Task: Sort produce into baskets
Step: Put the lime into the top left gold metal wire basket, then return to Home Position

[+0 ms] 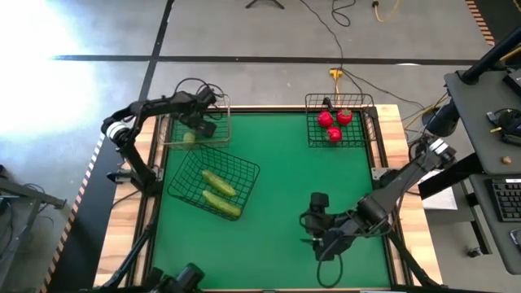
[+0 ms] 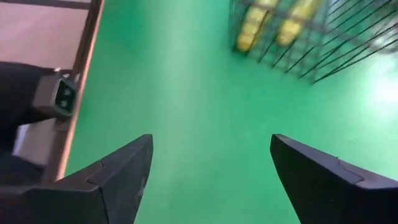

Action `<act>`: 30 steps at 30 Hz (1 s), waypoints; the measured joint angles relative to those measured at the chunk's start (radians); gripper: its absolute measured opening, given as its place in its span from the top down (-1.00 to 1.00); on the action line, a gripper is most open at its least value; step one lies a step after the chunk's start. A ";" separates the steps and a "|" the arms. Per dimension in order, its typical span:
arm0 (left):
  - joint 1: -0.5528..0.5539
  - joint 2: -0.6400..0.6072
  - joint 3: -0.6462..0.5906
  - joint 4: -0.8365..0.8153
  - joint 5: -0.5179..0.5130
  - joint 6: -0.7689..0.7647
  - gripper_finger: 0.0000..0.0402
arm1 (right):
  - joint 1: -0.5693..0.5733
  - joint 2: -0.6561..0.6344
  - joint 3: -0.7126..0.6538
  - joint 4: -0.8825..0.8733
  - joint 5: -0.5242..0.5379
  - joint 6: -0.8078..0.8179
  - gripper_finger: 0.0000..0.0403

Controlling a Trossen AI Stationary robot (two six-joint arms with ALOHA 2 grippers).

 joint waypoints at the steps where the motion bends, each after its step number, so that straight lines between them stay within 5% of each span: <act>1: 0.000 0.005 0.000 -0.001 -0.006 0.005 0.12 | -0.003 -0.002 0.000 0.000 0.019 -0.024 -0.57; 14: -0.014 -0.105 0.000 -0.103 -0.022 0.091 -0.33 | -0.187 0.009 -0.007 0.019 -0.018 -0.375 -0.37; 21: -0.078 -0.393 -0.010 -0.143 0.148 0.090 -0.37 | -0.408 0.009 -0.125 0.188 -0.291 -0.566 0.28; 26: -0.243 -0.663 -0.127 0.059 0.317 0.078 -0.37 | -0.584 0.006 -0.265 0.445 -0.498 -0.649 0.84; 30: -0.438 -0.873 -0.275 0.222 0.346 0.112 -0.37 | -0.675 -0.049 -0.389 0.643 -0.603 -0.636 0.93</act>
